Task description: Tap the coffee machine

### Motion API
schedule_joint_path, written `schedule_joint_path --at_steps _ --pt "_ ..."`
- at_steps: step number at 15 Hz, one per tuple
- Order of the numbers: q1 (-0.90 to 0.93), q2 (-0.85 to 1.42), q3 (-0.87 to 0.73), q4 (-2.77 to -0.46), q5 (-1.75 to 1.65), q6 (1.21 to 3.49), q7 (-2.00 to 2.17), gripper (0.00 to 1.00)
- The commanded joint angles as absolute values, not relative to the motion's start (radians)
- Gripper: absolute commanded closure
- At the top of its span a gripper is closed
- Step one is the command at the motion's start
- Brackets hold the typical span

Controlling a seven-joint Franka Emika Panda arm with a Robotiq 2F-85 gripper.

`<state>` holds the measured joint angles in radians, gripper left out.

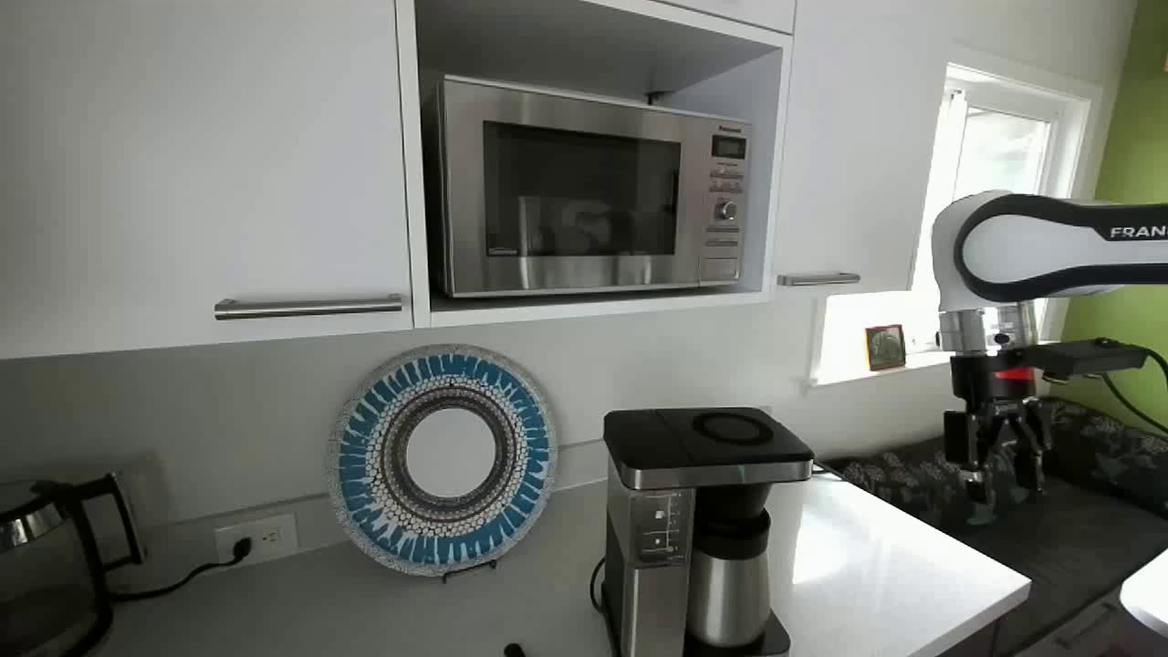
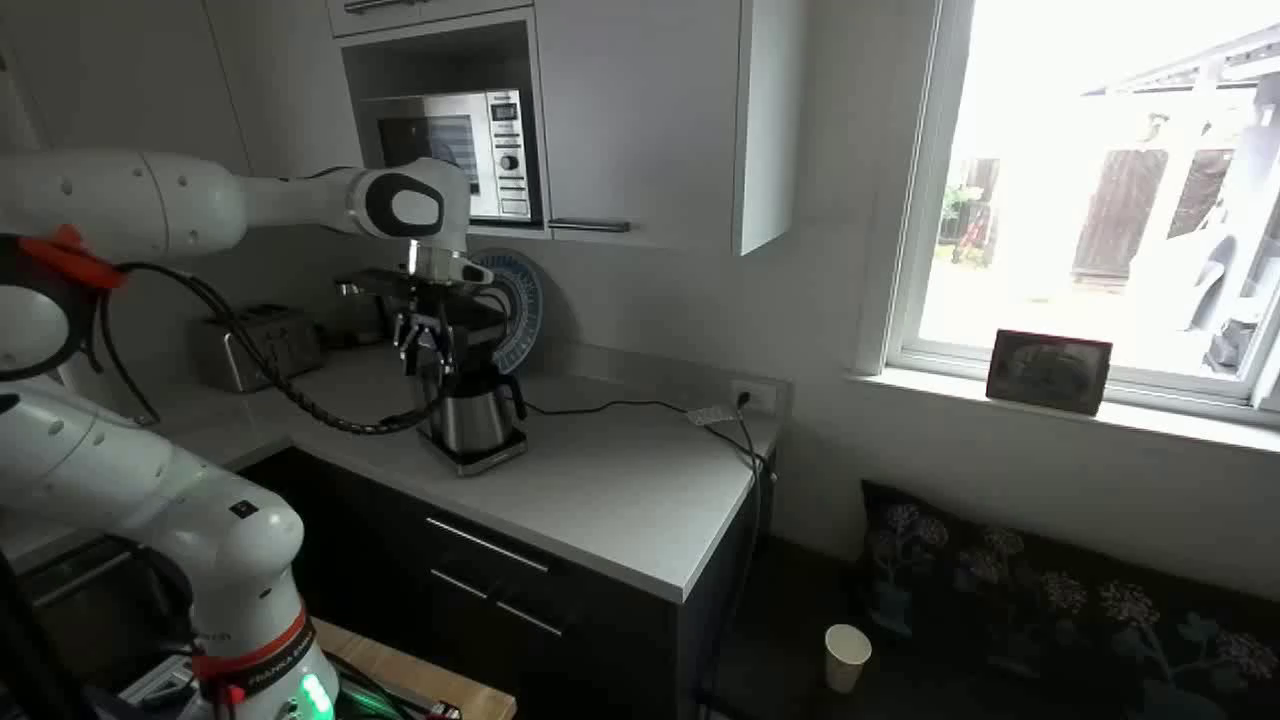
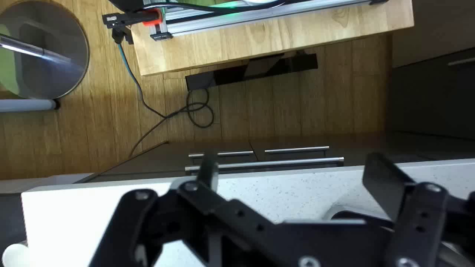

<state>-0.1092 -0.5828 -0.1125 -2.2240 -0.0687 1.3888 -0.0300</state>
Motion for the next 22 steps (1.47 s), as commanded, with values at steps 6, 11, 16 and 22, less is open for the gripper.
schedule_joint_path --at_steps 6,11,16,22 --pt "-0.107 -0.582 -0.114 -2.221 -0.069 1.386 -0.029 0.0" --pt "-0.12 -0.529 -0.135 -2.184 -0.057 1.372 -0.021 0.0" --pt "-0.165 -0.429 -0.18 -2.128 -0.047 1.342 0.018 0.0" --pt "-0.229 -0.349 -0.227 -2.114 -0.005 1.305 0.115 0.0"
